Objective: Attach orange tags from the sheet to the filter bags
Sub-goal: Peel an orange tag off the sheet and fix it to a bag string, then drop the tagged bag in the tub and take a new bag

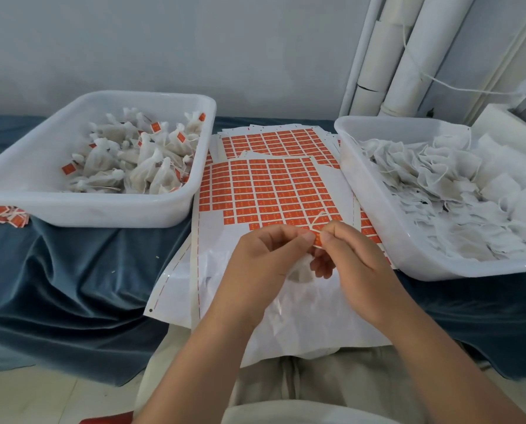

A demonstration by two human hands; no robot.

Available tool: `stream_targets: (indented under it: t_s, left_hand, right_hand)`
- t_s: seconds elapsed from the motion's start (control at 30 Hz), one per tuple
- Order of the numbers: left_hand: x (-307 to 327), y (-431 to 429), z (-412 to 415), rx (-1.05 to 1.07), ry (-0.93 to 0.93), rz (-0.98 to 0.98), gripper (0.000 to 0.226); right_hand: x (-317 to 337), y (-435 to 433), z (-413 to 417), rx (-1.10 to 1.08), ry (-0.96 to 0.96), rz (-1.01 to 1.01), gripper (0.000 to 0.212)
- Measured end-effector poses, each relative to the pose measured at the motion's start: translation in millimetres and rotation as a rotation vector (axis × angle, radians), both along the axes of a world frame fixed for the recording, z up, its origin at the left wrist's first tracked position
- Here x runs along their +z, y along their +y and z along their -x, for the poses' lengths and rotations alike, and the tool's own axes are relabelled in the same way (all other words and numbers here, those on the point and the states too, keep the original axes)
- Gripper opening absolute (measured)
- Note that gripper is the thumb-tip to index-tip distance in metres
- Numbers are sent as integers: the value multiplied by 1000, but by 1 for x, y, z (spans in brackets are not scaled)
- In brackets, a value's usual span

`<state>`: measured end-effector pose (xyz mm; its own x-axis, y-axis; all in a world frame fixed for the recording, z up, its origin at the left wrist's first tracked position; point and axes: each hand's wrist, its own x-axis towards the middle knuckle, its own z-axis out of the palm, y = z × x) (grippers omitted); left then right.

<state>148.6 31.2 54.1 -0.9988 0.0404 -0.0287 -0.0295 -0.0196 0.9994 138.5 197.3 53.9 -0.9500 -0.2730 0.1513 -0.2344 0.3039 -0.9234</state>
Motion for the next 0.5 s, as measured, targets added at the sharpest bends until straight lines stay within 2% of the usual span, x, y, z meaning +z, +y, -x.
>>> stream_targets:
  t_s: [0.17, 0.27, 0.4, 0.5]
  left_hand:
    - [16, -8, 2, 45, 118, 245, 15]
    - [31, -19, 4, 106, 191, 275, 15]
    - [63, -59, 22, 392, 349, 332, 14]
    - [90, -104, 43, 616, 504, 481, 9]
  right_hand:
    - [3, -2, -2, -22, 149, -163, 35]
    - [6, -4, -4, -22, 278, -227, 30]
    - [10, 1, -4, -12, 292, -287, 30]
    - [12, 4, -2, -2, 319, -330, 37]
